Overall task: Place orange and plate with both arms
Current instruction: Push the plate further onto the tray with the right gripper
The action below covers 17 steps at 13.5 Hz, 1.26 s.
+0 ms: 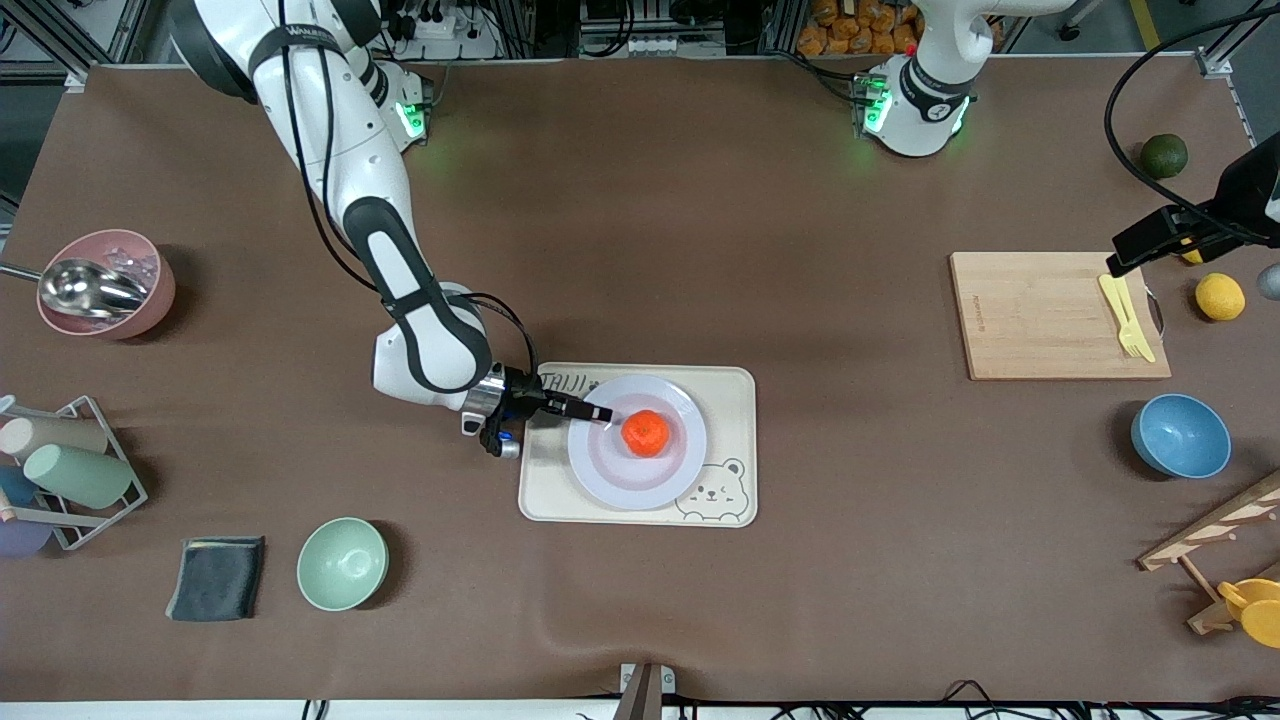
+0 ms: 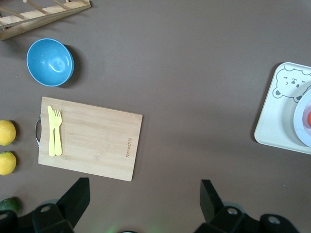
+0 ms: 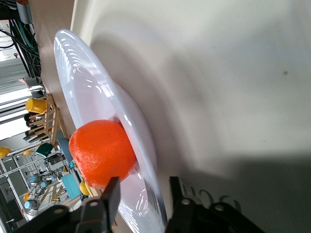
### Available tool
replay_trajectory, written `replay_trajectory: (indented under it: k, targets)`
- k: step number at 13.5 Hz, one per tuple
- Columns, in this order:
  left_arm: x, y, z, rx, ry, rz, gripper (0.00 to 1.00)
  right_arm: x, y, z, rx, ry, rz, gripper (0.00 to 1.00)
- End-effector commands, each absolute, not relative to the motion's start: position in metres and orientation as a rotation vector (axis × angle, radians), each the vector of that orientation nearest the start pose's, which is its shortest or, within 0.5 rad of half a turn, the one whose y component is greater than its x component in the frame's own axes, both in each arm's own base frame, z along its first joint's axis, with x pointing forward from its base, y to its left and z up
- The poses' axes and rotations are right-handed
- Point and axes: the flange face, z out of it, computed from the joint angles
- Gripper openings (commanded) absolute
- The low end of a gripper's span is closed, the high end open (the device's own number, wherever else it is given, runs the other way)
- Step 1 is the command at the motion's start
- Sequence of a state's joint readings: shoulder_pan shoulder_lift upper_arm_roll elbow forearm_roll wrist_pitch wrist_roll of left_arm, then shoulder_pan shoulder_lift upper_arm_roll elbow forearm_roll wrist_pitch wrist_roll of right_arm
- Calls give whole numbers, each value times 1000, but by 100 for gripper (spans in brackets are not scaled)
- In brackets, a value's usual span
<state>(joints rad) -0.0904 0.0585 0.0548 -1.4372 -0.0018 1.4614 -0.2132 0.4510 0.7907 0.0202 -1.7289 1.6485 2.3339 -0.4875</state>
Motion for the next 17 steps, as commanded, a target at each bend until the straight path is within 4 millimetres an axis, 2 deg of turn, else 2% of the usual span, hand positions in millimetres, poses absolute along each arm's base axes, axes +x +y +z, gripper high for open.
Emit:
replay_trajectory:
  k: [1,6,9,12,13,14,17]
  targets:
    - [563,-24,649,-3114,-260,33,100,582,312,123,-2068,437,160,100]
    - [566,-32,644,-3112,-262,47,100,586,299,128,-2100,406,156,100]
    - [566,-37,642,-3113,-253,52,100,580,300,139,-2114,333,195,100]
    - [566,-37,642,-3113,-252,51,100,587,270,142,-2065,252,300,100]
    - [565,-37,643,-3114,-253,49,100,590,261,149,-2038,242,337,100]
    - [565,-37,643,-3114,-253,49,100,590,261,159,-2022,242,380,100]
    - [565,-36,643,-3113,-255,49,100,595,267,209,-2084,294,455,100]
